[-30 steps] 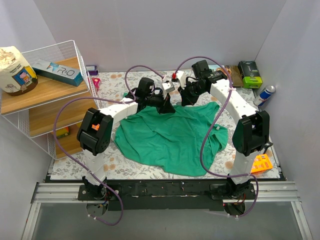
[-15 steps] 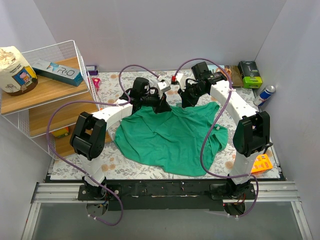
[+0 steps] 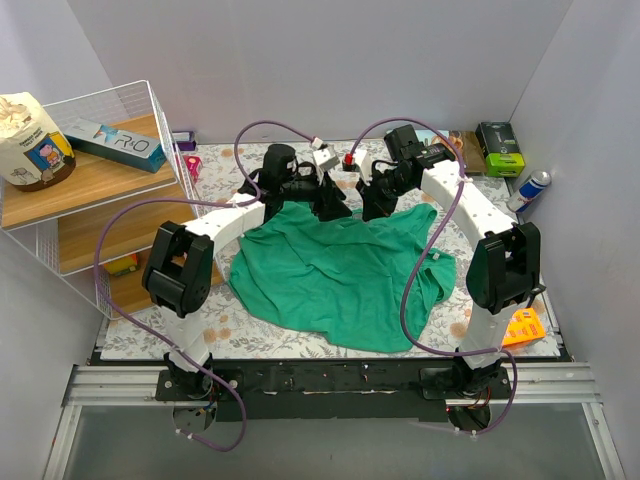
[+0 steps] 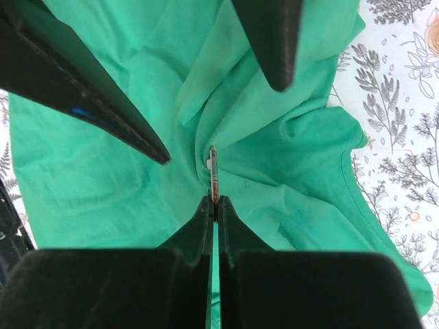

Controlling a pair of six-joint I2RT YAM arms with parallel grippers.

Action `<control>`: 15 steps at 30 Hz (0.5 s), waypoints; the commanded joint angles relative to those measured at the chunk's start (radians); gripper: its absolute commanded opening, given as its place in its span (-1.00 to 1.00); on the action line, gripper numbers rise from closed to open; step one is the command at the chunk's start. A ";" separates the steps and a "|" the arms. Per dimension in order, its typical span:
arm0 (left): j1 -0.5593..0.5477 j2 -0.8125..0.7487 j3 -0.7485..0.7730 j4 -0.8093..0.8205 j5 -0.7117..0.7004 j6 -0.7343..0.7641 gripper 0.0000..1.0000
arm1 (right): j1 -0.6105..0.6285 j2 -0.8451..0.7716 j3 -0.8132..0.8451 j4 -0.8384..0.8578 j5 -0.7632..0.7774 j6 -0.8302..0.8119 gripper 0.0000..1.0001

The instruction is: Remove the brooch from the garment

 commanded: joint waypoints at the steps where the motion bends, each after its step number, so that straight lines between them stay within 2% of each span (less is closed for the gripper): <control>1: -0.010 0.031 0.039 0.116 0.091 -0.080 0.18 | -0.002 -0.044 0.039 -0.031 -0.087 -0.001 -0.97; 6: -0.021 0.050 0.039 0.109 0.129 -0.047 0.05 | -0.002 -0.044 0.025 -0.016 -0.098 0.032 -0.97; 15: -0.024 0.065 0.031 0.105 0.212 -0.042 0.01 | -0.009 -0.022 0.042 -0.027 -0.104 0.068 -0.97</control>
